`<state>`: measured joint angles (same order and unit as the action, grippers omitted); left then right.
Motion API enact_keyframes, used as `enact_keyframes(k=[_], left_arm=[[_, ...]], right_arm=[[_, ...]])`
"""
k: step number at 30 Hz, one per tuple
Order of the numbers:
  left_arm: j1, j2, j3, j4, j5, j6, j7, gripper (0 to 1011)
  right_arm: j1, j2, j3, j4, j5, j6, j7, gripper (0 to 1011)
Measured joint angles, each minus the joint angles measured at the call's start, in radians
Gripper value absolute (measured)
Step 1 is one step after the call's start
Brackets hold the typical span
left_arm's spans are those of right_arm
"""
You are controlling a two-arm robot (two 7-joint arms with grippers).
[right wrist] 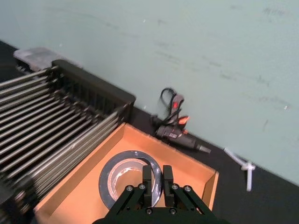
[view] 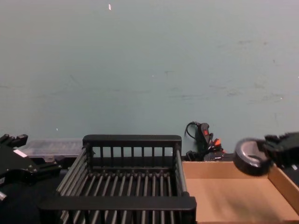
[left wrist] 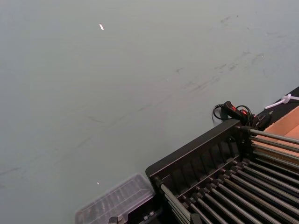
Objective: Pick up the white tape and place it into the black box , Pick up the silver tape and place it into the brown box.
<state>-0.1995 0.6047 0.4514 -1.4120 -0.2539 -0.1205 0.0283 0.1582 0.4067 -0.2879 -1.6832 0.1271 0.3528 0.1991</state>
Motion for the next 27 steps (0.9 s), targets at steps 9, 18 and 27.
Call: enact_keyframes(k=[9,18,27], left_arm=[[0.000,0.000,0.000,0.000,0.000,0.000,0.000,1001],[0.000,0.000,0.000,0.000,0.000,0.000,0.000,1001],[0.000,0.000,0.000,0.000,0.000,0.000,0.000,1001]], right_arm=[[0.090,-0.071,-0.024,0.167,-0.068,-0.120,-0.026,140],[0.130,-0.121,-0.033,0.296,-0.106,-0.158,-0.040,142],[0.142,-0.143,-0.030,0.351,-0.126,-0.168,-0.047,142]])
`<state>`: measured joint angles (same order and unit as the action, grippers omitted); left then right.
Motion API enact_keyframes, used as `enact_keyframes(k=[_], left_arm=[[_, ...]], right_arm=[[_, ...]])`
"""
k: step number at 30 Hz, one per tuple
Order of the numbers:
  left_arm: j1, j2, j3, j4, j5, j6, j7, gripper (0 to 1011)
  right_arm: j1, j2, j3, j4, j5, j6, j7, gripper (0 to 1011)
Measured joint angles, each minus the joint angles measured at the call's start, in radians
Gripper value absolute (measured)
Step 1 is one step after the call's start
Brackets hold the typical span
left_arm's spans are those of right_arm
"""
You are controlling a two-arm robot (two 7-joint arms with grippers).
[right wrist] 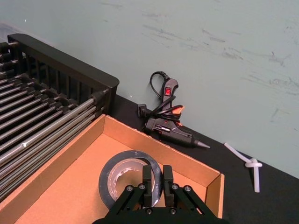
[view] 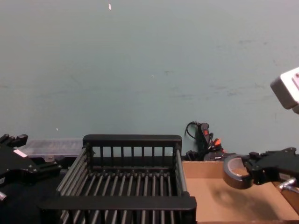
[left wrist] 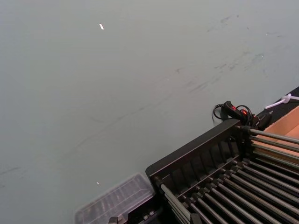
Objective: Pick up the white tape and place it into the black box , Pick up the silver tape and place it into the brown box.
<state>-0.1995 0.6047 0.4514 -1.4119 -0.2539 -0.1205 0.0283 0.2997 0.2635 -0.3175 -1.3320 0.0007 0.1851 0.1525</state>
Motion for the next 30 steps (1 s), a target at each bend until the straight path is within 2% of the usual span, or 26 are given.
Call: enact_keyframes(k=[7,10,11,16,19,20,23,24,25,27,30], left_arm=[[0.000,0.000,0.000,0.000,0.000,0.000,0.000,1001],[0.000,0.000,0.000,0.000,0.000,0.000,0.000,1001],[0.000,0.000,0.000,0.000,0.000,0.000,0.000,1001],[0.000,0.000,0.000,0.000,0.000,0.000,0.000,1001],[0.000,0.000,0.000,0.000,0.000,0.000,0.000,1001],[0.000,0.000,0.000,0.000,0.000,0.000,0.000,1001],[0.000,0.000,0.000,0.000,0.000,0.000,0.000,1001],[0.000,0.000,0.000,0.000,0.000,0.000,0.000,1001],[0.000,0.000,0.000,0.000,0.000,0.000,0.000,1001],[0.000,0.000,0.000,0.000,0.000,0.000,0.000,1001],[0.000,0.000,0.000,0.000,0.000,0.000,0.000,1001]], right_arm=[[-0.001,0.002,0.000,-0.006,0.001,0.000,0.001,142],[-0.001,0.003,0.000,-0.008,0.002,0.001,0.001,198],[-0.001,0.003,-0.001,-0.008,0.002,0.001,0.001,250],[-0.002,0.004,-0.001,-0.010,0.003,0.001,0.002,364],[-0.002,0.004,-0.001,-0.011,0.004,0.002,0.002,489],[-0.002,0.004,-0.001,-0.011,0.004,0.002,0.002,489],[-0.002,0.005,-0.001,-0.012,0.004,0.002,0.002,621],[-0.003,0.005,-0.001,-0.012,0.004,0.002,0.002,621],[-0.003,0.005,-0.001,-0.012,0.005,0.003,0.002,670],[-0.003,0.005,-0.001,-0.012,0.005,0.003,0.003,706],[-0.003,0.005,-0.001,-0.013,0.005,0.003,0.003,840]])
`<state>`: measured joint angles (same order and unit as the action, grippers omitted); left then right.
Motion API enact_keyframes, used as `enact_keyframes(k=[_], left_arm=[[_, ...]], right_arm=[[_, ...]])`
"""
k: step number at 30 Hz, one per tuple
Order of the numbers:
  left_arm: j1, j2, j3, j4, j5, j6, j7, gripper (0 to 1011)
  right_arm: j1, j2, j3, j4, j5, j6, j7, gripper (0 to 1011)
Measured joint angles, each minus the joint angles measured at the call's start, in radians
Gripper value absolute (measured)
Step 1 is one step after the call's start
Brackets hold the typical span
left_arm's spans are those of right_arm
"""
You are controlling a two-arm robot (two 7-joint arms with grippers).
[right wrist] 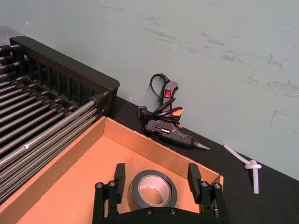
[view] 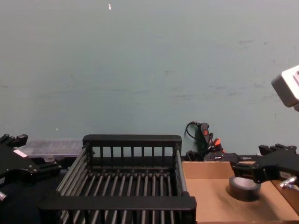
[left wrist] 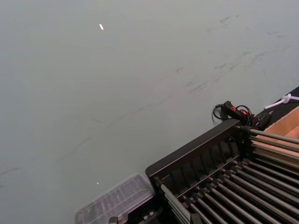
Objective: Pick up the white tape and place it into the black box , Pick up the silver tape and place it into the brown box.
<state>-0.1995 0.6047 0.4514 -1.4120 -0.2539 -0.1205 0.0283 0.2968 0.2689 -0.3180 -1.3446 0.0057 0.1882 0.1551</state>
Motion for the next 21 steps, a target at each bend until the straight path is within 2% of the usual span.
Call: enact_keyframes(k=[4,7,21], left_arm=[[0.000,0.000,0.000,0.000,0.000,0.000,0.000,1001],[0.000,0.000,0.000,0.000,0.000,0.000,0.000,1001],[0.000,0.000,0.000,0.000,0.000,0.000,0.000,1001]], right_arm=[[0.000,0.000,0.000,0.000,0.000,0.000,0.000,908],[0.000,0.000,0.000,-0.001,0.001,0.000,0.000,1002],[-0.003,0.000,0.003,-0.005,0.001,0.000,0.004,1002]])
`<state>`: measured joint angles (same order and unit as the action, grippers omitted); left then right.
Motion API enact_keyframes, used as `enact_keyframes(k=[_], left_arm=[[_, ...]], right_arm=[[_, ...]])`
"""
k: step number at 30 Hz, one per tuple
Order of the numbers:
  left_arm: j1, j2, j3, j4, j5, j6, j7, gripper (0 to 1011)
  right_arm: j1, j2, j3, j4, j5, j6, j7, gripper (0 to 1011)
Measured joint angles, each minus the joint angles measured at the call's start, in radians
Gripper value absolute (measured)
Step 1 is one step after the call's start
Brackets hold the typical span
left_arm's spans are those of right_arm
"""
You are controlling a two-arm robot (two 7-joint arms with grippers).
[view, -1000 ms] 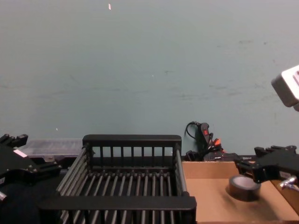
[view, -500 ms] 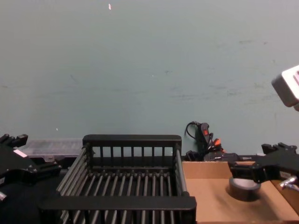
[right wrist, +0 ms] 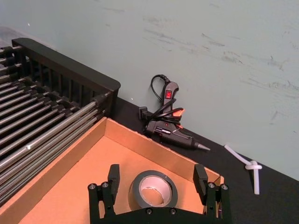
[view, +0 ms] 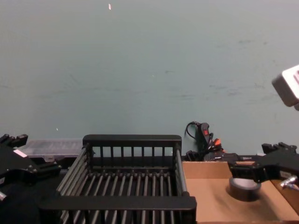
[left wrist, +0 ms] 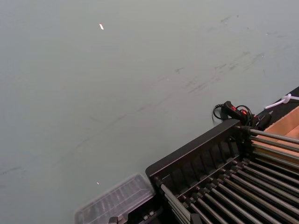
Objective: Pick up the white tape and place it into the black box , Pick up the silver tape and place it into the brown box.
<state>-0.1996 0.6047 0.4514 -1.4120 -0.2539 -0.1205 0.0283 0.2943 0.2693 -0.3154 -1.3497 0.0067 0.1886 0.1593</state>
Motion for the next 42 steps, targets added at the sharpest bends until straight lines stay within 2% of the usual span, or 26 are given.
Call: enact_keyframes(k=[9,12,15,21,31,42], left_arm=[[0.000,0.000,0.000,0.000,0.000,0.000,0.000,1001],[0.000,0.000,0.000,0.000,0.000,0.000,0.000,1001],[0.000,0.000,0.000,0.000,0.000,0.000,0.000,1001],[0.000,0.000,0.000,0.000,0.000,0.000,0.000,1001],[0.000,0.000,0.000,0.000,0.000,0.000,0.000,1001],[0.000,0.000,0.000,0.000,0.000,0.000,0.000,1001]], right_arm=[[-0.054,0.014,0.037,-0.092,0.012,0.046,0.041,1002],[-0.097,0.028,0.056,-0.163,0.022,0.091,0.065,1002],[-0.125,0.038,0.064,-0.207,0.026,0.114,0.079,1002],[-0.208,0.077,0.085,-0.336,0.034,0.185,0.124,1002],[-0.310,0.112,0.096,-0.474,0.065,0.272,0.170,1002],[-0.379,0.125,0.078,-0.544,0.091,0.338,0.188,1002]])
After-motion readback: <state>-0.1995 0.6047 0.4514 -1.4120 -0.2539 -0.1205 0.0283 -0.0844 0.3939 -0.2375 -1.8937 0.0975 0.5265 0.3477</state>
